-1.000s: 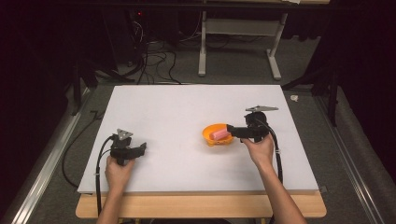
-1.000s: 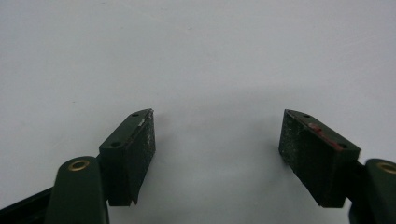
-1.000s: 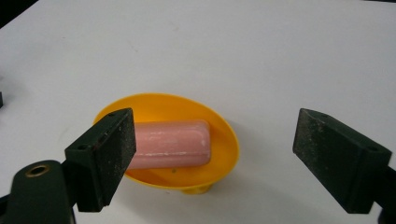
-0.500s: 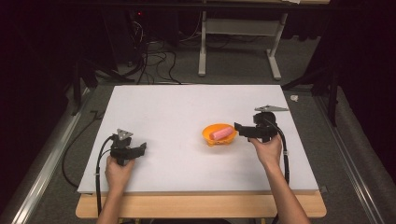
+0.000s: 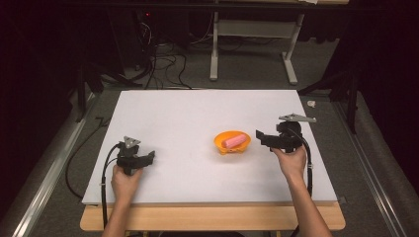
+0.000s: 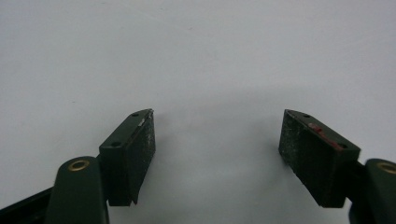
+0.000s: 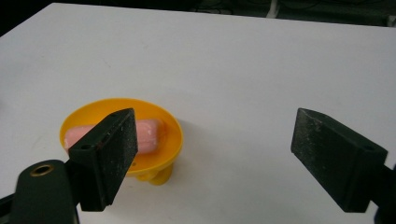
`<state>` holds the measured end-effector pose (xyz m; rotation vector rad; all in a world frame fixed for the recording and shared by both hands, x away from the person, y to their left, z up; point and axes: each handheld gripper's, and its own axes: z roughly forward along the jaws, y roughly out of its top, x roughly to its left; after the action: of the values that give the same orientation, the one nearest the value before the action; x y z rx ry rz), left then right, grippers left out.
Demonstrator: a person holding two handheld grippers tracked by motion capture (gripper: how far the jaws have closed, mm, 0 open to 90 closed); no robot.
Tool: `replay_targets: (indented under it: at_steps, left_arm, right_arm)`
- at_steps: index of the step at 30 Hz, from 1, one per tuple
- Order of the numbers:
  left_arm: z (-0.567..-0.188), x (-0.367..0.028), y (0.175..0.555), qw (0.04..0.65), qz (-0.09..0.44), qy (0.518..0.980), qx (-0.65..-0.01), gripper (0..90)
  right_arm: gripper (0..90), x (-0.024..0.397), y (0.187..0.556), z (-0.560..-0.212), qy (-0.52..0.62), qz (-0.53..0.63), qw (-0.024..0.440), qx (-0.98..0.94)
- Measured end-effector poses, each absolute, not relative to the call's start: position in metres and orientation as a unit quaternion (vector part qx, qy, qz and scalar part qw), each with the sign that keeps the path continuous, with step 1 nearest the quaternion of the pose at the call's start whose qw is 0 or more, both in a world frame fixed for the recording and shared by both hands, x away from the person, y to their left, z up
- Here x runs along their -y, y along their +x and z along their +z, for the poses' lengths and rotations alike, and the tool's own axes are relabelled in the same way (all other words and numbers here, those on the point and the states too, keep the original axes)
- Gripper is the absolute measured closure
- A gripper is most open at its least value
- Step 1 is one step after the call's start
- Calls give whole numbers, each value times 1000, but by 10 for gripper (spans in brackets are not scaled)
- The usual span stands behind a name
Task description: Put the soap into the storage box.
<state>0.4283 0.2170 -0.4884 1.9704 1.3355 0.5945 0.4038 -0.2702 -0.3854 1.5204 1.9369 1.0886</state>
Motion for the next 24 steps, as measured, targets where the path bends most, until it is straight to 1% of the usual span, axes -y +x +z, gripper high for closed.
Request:
replay_targets:
  at_steps: [24]
  left_arm:
    - [-488, -217, 428, 338, 228, 756, -513, 274]
  right_arm:
    - [150, 295, 390, -385, 556, 404, 240, -686]
